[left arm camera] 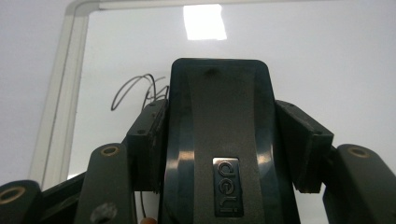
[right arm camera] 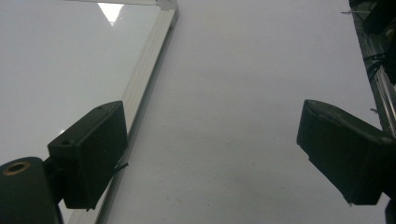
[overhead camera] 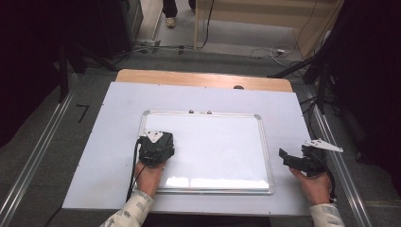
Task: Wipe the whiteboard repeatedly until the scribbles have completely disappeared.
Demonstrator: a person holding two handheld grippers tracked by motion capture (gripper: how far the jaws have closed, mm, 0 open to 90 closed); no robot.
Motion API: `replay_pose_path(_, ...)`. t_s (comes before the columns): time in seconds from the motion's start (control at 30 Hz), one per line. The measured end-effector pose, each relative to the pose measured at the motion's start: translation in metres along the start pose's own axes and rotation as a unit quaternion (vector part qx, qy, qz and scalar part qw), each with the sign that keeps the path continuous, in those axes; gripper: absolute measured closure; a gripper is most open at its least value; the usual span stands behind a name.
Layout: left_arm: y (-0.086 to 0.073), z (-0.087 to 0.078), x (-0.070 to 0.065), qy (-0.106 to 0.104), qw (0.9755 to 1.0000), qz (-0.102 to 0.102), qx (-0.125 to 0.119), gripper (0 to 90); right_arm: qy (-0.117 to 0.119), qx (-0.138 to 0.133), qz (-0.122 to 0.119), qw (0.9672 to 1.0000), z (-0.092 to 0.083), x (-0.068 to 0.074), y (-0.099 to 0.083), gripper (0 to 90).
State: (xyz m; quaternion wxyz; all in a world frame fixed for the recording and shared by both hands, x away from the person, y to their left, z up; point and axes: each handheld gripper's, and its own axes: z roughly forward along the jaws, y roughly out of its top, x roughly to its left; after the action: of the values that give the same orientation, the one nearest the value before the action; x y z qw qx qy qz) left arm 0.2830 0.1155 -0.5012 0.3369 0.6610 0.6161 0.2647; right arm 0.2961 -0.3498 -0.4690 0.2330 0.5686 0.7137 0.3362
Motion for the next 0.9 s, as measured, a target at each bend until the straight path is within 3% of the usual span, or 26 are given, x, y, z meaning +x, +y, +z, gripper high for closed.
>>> replay_pose_path(0.9, 0.0012, -0.0030, -0.0008, 0.001, 1.0000, 0.002, -0.002, 40.1, -0.001, -0.001, -0.004, 1.0000, -0.0004, -0.0001, 0.0000, 7.3)
